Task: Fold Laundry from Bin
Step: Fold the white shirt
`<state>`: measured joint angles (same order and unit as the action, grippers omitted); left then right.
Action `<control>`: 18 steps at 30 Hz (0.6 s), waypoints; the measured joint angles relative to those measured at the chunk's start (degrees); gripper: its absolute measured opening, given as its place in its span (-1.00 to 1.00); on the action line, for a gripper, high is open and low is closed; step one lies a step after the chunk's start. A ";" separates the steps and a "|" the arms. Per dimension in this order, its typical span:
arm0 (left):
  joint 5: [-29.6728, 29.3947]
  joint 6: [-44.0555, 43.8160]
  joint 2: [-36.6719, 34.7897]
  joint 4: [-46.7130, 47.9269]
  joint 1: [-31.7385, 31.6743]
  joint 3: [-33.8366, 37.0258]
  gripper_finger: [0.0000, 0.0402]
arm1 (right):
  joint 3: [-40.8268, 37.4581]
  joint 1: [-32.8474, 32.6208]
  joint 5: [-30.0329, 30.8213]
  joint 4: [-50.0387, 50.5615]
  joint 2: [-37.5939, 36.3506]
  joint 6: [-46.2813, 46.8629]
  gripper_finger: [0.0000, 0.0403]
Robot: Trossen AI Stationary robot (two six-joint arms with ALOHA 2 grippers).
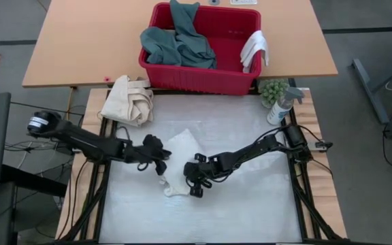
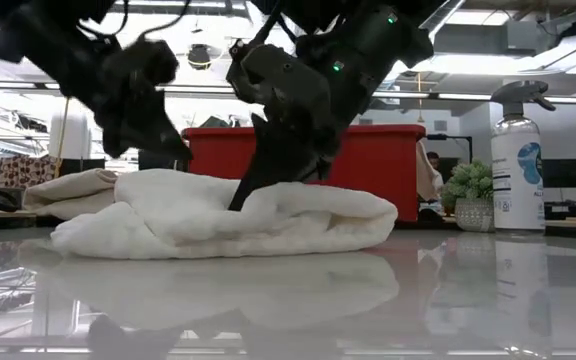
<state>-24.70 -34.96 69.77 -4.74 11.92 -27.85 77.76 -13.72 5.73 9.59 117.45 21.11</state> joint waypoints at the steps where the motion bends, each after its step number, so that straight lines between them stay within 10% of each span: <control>1: 0.12 -0.50 1.63 0.15 -0.02 0.00 -1.00 | -0.01 0.01 0.01 0.13 -0.27 0.04 -0.90; 11: 1.80 -3.89 13.77 -0.67 0.65 -0.04 -1.00 | 0.07 3.09 -0.26 11.22 -11.76 6.16 -0.74; 18: 1.79 -3.21 15.59 -3.18 0.68 -0.05 -1.00 | 0.05 10.08 -3.62 23.53 -15.59 10.42 -0.19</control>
<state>-22.91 -38.17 85.36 -7.92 12.60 -27.90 77.80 -3.65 2.11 33.12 101.86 31.53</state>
